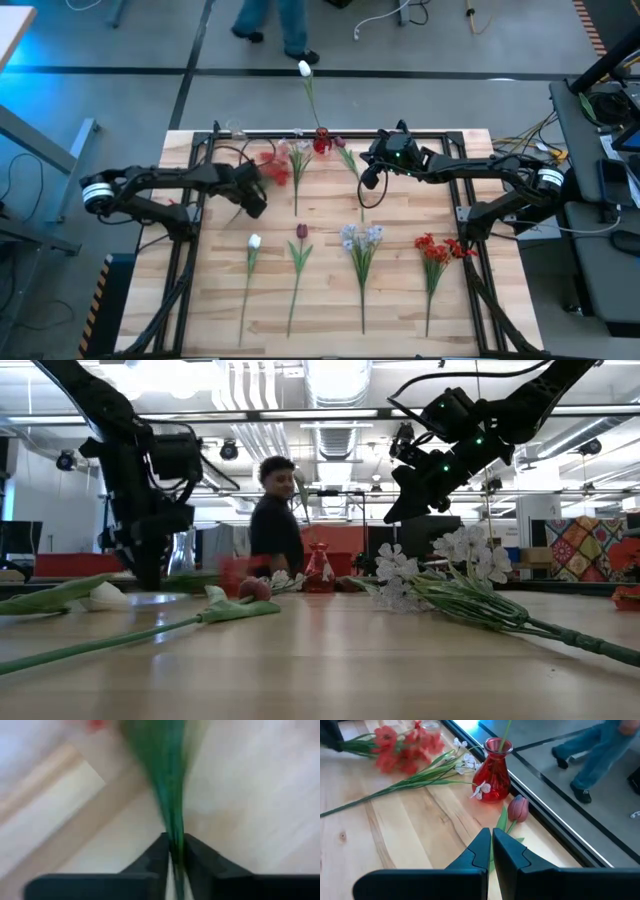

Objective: Sort flowers into vase by color
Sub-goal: Put the top red flowers into the transparent vase

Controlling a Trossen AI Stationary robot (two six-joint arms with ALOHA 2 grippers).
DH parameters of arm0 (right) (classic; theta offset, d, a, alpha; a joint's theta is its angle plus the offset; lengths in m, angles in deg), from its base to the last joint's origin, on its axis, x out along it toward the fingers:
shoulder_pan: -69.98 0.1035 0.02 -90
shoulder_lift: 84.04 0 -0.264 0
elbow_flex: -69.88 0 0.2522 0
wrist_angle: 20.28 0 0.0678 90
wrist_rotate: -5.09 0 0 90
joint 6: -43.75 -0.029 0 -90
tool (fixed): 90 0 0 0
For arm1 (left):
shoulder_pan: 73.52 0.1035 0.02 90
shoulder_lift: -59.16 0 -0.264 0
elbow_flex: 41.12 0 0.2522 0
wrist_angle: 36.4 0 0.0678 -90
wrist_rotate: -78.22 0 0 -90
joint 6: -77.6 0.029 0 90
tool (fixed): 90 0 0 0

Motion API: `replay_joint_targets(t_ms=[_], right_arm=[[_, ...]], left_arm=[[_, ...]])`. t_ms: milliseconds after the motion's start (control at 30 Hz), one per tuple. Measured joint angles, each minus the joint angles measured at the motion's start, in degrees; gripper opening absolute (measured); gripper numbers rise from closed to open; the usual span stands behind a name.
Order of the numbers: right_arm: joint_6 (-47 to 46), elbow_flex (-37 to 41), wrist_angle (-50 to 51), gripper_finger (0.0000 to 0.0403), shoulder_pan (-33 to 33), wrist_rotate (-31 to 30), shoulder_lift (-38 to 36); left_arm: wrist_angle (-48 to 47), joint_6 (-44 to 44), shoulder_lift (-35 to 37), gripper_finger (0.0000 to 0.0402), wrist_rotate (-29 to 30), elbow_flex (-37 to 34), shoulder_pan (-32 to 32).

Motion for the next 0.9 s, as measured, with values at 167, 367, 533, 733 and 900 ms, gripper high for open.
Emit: replay_joint_targets(t_ms=[167, 367, 533, 733, 900], right_arm=[[0.0, 0.0, 0.0, 0.0012, 0.0, 0.0, 0.0], [0.0, 0.0, -0.1, 0.0012, 0.0, 0.0, 0.0], [0.0, 0.0, -0.1, 0.0012, 0.0, 0.0, 0.0], [0.0, 0.1, -1.1, 0.0012, 0.0, 0.0, 0.0], [0.0, 0.1, -2.3, 0.0012, 0.0, 0.0, 0.0]], left_arm=[[0.1, -1.3, 6.6, 0.0012, 2.6, -0.5, 0.0], [6.4, -3.0, 16.9, 0.0004, 9.6, -2.0, 0.0], [21.4, -2.2, 25.4, 0.0002, 17.3, -6.7, 0.0], [45.3, 8.3, 29.5, 0.0002, 24.0, -11.1, 0.2], [56.4, 21.4, 29.3, 0.0001, 25.6, -9.1, 3.1]])
